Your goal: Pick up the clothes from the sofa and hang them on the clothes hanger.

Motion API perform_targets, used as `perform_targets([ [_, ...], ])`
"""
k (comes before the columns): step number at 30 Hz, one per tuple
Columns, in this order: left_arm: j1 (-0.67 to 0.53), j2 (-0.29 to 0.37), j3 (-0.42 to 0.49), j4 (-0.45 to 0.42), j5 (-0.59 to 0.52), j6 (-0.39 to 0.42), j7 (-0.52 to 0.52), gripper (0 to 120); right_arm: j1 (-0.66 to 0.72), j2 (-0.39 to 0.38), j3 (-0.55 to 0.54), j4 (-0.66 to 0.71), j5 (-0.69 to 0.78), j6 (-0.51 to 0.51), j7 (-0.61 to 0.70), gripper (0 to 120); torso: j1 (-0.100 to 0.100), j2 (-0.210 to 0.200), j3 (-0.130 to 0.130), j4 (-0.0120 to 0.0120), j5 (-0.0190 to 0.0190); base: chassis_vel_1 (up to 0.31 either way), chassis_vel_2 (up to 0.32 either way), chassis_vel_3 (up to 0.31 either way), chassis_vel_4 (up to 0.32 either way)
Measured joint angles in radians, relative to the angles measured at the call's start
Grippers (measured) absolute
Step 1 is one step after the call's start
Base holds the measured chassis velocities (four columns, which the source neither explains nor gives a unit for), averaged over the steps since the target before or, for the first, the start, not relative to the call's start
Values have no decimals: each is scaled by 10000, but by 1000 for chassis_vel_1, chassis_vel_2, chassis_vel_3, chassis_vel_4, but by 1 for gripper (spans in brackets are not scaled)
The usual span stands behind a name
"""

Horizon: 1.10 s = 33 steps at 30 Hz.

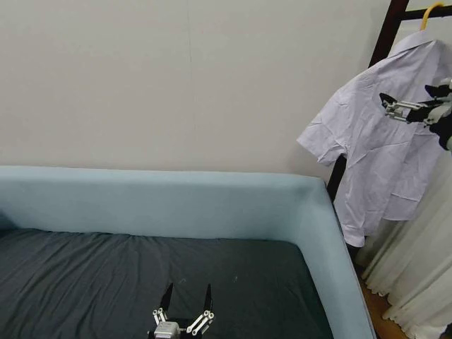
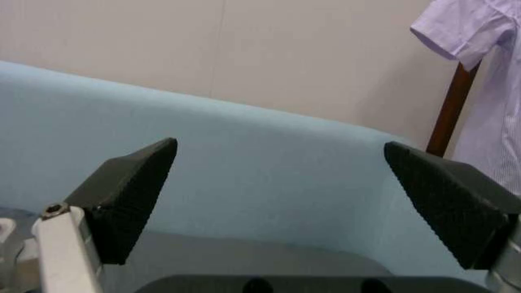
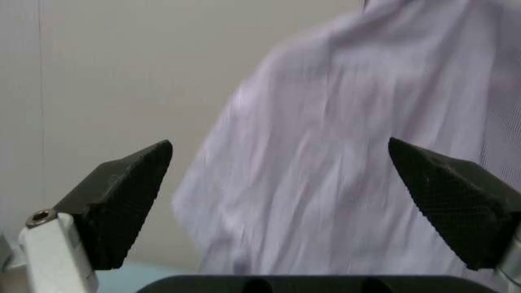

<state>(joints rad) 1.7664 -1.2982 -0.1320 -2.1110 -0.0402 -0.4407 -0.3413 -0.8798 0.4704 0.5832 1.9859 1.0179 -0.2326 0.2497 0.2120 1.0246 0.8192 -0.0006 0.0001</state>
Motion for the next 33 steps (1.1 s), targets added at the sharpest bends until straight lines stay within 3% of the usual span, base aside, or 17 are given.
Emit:
perform_targets([
  [4,22,37,-65,-29,67,-56,18,100,-3310,1372,2011,374,-1239,623,-419,100,0,0,0,-11,-2,0,0,0,0],
  [5,22,37,-65,-29,67,-56,18,100,-3310,1372,2011,374,-1239,623,-419,100,0,0,0,-11,-2,0,0,0,0],
  [10,167,126,-291,-86,53,-162,4,100,-6257,3184,3732,847,-2531,1696,-921,100,-1,1,-1,-10,-4,0,0,0,0],
  [11,167,126,-291,-86,53,-162,4,100,-6257,3184,3732,847,-2531,1696,-921,100,-1,1,-1,-10,-4,0,0,0,0],
  [13,216,204,-394,-115,5,-169,-3,100,-7212,4109,4042,1074,-3181,2273,-1274,100,-1,1,-1,-10,-2,0,0,0,0],
  [14,216,204,-394,-115,5,-169,-3,100,-7212,4109,4042,1074,-3181,2273,-1274,100,-1,1,-1,-10,-2,0,0,0,0],
  [17,291,271,-760,-218,-295,-176,21,100,-8464,5396,4143,1270,-4037,3104,-1745,100,-1,0,-1,-10,-4,0,0,0,0],
  [24,710,593,-2091,-406,-1178,-116,719,100,-9577,6887,4092,964,-5072,4535,-2442,100,-1,0,-1,-7,-5,0,0,0,0],
  [33,1074,566,-2700,-414,-1670,-101,1128,100,-9893,7699,4173,655,-5147,5763,-3751,100,-1,0,0,-7,-5,0,0,0,0],
])
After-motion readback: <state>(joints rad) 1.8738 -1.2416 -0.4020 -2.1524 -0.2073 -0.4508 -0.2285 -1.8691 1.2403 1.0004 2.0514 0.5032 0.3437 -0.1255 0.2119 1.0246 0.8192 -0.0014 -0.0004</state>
